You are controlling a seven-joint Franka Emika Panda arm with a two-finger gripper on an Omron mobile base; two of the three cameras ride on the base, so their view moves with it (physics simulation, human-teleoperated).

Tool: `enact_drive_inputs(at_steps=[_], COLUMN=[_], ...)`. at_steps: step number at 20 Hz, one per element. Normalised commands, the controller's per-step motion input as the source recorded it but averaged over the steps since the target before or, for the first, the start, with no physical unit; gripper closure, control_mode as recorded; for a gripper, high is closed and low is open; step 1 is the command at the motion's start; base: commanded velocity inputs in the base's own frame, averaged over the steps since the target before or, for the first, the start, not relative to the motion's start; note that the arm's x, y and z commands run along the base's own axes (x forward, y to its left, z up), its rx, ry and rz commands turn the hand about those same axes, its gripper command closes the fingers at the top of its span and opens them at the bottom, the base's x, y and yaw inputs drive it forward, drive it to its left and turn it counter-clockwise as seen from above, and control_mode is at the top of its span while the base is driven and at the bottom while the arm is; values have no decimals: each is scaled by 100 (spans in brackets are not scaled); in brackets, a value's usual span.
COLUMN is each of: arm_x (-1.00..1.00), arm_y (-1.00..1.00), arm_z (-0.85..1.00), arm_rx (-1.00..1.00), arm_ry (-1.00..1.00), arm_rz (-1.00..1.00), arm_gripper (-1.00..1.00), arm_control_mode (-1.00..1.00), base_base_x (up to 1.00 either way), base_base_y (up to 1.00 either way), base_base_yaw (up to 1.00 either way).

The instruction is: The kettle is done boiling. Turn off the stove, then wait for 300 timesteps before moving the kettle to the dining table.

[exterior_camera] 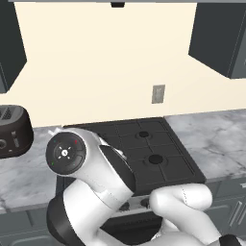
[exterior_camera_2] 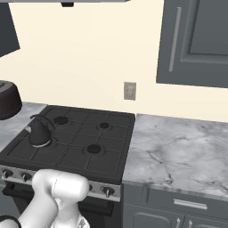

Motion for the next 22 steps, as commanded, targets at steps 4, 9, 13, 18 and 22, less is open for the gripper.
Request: enact_drive_inputs(at_steps=[4, 9, 13, 18, 22], arm_x=[17, 23, 35, 42, 30], arm_y=[-57, -54, -50, -44, -38], arm_z=[0, 0, 0, 0, -6], arm_rx=[-5, -1, 0, 0, 0], arm_ry=[0, 0, 0, 0, 5], arm_rz=[8, 11, 16, 18, 8], arm_gripper=[-100, -100, -100, -100, -100], arm_control_mode=[-100, -100, -100, -100, -100], base_base_x=[0, 0, 0, 0, 0], base_base_y=[0, 0, 0, 0, 0], base_base_yaw=[0, 0, 0, 0, 0])
